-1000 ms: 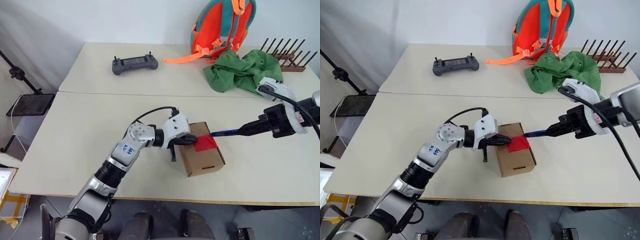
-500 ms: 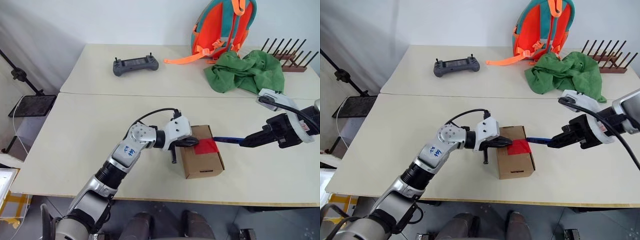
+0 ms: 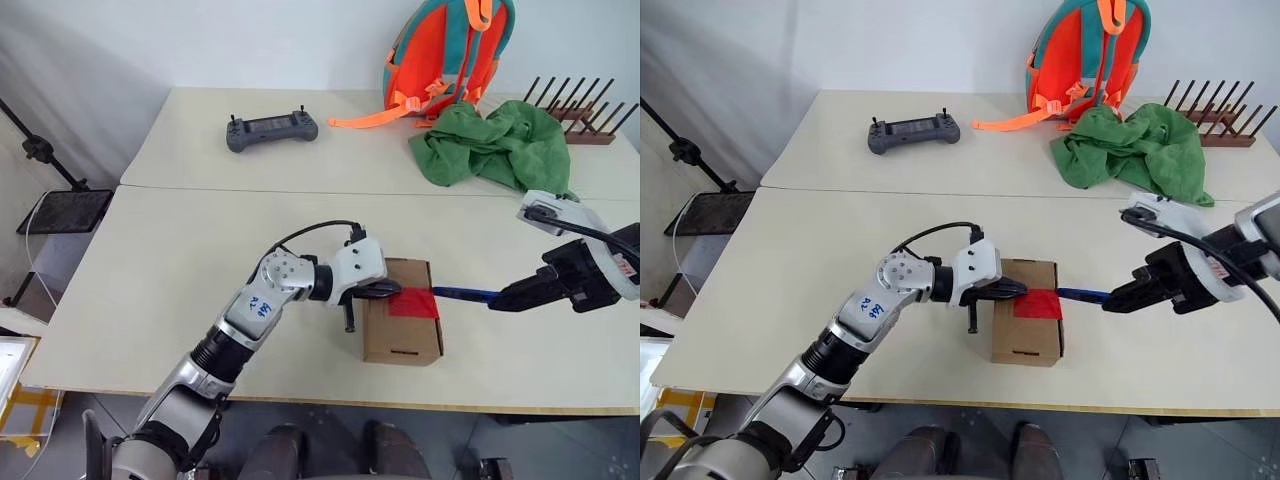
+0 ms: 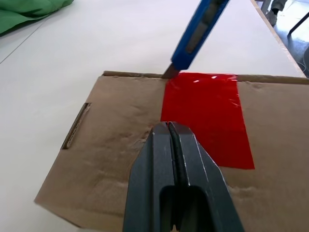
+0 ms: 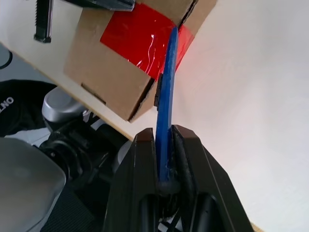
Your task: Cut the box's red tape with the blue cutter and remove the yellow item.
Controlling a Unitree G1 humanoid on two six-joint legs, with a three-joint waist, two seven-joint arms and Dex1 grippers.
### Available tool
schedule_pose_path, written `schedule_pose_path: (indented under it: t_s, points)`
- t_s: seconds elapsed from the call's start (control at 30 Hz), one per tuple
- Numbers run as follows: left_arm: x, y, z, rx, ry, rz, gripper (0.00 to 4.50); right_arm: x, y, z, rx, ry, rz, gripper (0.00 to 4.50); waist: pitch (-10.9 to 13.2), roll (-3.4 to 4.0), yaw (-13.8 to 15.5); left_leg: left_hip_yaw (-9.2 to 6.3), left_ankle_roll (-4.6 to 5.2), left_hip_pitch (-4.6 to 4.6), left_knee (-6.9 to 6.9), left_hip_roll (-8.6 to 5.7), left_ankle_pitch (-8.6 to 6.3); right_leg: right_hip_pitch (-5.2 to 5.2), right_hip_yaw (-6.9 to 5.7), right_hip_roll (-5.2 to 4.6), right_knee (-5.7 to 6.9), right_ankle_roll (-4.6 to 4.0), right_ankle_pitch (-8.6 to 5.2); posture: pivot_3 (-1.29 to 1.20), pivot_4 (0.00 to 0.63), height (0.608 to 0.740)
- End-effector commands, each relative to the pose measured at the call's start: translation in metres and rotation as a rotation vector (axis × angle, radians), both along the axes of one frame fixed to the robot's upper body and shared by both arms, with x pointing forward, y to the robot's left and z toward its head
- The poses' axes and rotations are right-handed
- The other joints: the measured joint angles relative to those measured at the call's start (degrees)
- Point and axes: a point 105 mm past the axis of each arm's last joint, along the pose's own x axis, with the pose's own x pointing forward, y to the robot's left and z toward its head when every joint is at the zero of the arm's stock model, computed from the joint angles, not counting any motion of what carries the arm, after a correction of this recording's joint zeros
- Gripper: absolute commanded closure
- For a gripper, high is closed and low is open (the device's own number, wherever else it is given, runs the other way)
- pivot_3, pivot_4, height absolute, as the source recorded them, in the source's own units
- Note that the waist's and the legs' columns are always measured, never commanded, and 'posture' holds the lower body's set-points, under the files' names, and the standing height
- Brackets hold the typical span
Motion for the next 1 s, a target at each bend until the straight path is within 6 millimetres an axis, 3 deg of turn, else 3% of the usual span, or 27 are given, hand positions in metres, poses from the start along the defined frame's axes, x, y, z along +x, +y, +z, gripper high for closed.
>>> schedule_pose_path:
  t_s: [0.03,0.37,0.53,0.67,0.9,1.0]
  points:
    - [-0.012,0.021,-0.086,0.27,0.214,0.064,4.48,-0.025,0.021,-0.003,0.089,0.121,0.136,4.35,-0.01,0.0,-0.01,0.0,0.0,0.0,0.0,0.01,0.0,0.0,0.0,0.0,0.0,0.0,0.0,0.0,0.15,0.74]
    - [-0.01,0.022,-0.086,0.269,0.206,0.071,4.48,-0.016,0.012,-0.001,0.087,0.088,0.071,4.35,-0.26,-0.04,-0.01,0.0,0.0,0.02,0.01,0.03,0.0,0.02,0.01,0.01,0.0,-0.01,0.0,0.0,0.15,0.74]
    - [0.001,0.009,-0.053,0.056,0.178,0.087,4.48,-0.007,0.004,0.012,0.072,-0.003,0.013,4.35,-0.26,-0.03,0.04,0.0,0.0,0.0,0.01,0.02,0.0,0.02,0.02,0.0,-0.01,-0.01,0.0,0.0,0.15,0.74]
    - [0.007,0.008,-0.014,-0.153,0.165,0.072,4.48,-0.004,-0.01,0.022,0.028,-0.093,-0.053,4.35,-0.15,-0.02,0.17,0.0,-0.01,-0.17,0.04,0.01,0.0,-0.13,0.01,-0.03,0.0,0.0,0.0,0.0,0.15,0.74]
    - [0.011,0.029,0.029,-0.33,0.14,0.005,4.48,-0.002,-0.021,0.036,-0.043,-0.217,-0.064,4.35,0.07,0.15,0.03,0.07,-0.05,-0.58,0.08,-0.01,0.04,-0.62,-0.04,0.0,0.2,0.02,0.01,0.0,0.15,0.74]
    - [0.013,0.042,0.036,-0.341,0.125,-0.005,4.48,0.004,-0.022,0.046,-0.032,-0.28,-0.057,4.35,0.1,0.19,-0.05,0.34,-0.07,-1.05,0.14,-0.02,0.15,-1.29,-0.2,0.05,0.6,0.08,0.04,0.0,0.15,0.74]
